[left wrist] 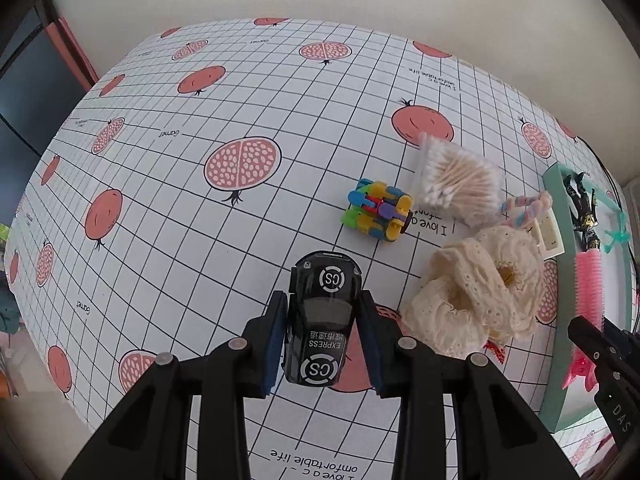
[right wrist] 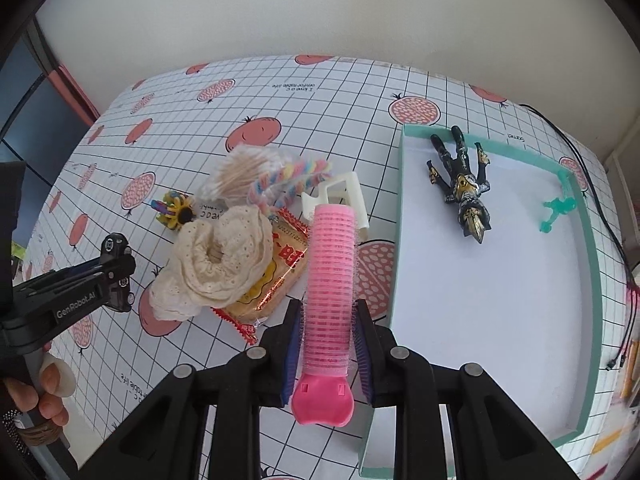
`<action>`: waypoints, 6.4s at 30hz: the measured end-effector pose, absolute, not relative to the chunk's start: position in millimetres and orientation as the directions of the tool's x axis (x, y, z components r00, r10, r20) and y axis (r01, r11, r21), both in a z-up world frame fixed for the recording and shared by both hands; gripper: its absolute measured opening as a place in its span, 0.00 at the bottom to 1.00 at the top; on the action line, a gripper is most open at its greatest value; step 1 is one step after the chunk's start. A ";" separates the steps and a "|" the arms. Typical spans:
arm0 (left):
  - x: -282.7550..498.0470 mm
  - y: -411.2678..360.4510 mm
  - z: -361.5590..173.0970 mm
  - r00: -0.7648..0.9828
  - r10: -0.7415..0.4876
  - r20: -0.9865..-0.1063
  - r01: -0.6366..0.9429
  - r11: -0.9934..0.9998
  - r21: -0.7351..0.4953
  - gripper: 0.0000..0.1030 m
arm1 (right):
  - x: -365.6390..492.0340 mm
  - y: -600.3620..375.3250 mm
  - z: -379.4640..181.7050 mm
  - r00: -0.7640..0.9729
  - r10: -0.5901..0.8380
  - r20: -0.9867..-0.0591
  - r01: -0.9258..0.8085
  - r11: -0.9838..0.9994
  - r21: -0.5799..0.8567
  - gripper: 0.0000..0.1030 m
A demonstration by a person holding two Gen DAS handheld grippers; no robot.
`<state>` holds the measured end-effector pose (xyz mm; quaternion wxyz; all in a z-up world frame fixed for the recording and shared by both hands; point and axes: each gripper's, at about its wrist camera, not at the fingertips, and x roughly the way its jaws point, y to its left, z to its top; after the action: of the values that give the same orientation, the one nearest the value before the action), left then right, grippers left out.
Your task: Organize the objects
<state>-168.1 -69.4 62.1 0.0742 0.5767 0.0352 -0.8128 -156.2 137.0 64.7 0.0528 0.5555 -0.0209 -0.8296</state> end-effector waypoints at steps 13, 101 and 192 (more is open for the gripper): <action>-172.2 -26.3 107.3 -0.431 -0.011 -0.902 0.085 -0.996 -0.028 0.35 | -151.1 177.2 77.0 -0.413 -0.090 -0.906 -0.005 -0.995 0.101 0.25; -191.7 184.5 47.1 -0.375 0.177 -0.910 -0.231 -0.968 -0.093 0.36 | -160.4 354.7 33.6 -0.462 0.074 -0.884 -0.273 -0.960 0.062 0.38; -206.2 7.5 132.8 -0.539 -0.015 -0.842 0.071 -0.997 -0.028 0.94 | -181.2 218.0 95.1 -0.527 -0.105 -0.843 -0.055 -0.986 0.158 1.00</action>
<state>-206.2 7.5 132.8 0.0247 0.4794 0.0295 -0.8767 -181.2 218.0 95.1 0.0144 0.4862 -0.0827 -0.8698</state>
